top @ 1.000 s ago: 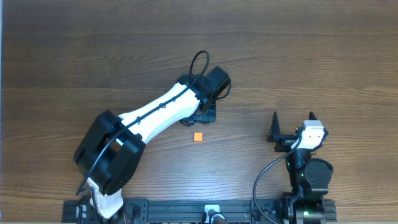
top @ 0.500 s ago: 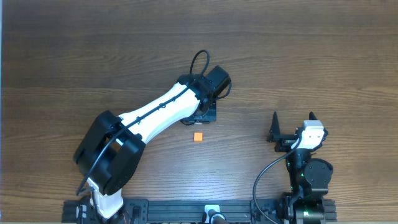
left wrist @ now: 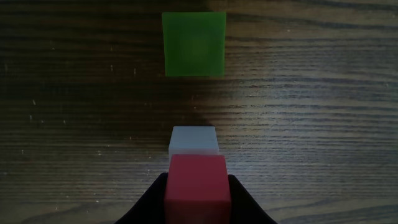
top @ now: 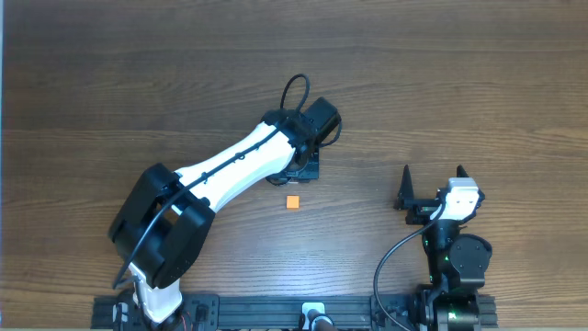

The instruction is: Stack Cubes

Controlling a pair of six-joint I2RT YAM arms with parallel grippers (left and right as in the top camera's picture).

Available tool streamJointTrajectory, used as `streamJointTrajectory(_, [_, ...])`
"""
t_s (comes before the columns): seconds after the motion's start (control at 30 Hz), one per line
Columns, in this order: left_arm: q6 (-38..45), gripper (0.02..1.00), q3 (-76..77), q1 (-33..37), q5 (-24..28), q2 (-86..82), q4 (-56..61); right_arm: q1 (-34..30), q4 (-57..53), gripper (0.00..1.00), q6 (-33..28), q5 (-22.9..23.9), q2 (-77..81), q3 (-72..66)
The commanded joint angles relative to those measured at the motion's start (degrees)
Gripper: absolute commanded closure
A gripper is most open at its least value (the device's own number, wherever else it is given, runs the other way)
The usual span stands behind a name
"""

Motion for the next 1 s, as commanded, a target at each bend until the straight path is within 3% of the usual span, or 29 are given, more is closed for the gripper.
streamJointTrajectory(0.03, [0.3, 0.978, 1.0, 0.5, -0.5, 0.9, -0.1, -0.3, 0.1, 0.009, -0.1, -0.5, -0.6, -0.4])
streamJointTrajectory(1.0, [0.2, 0.980, 1.0, 0.7, -1.4, 1.2, -0.3, -0.3, 0.1, 0.007, -0.1, -0.5, -0.6, -0.4])
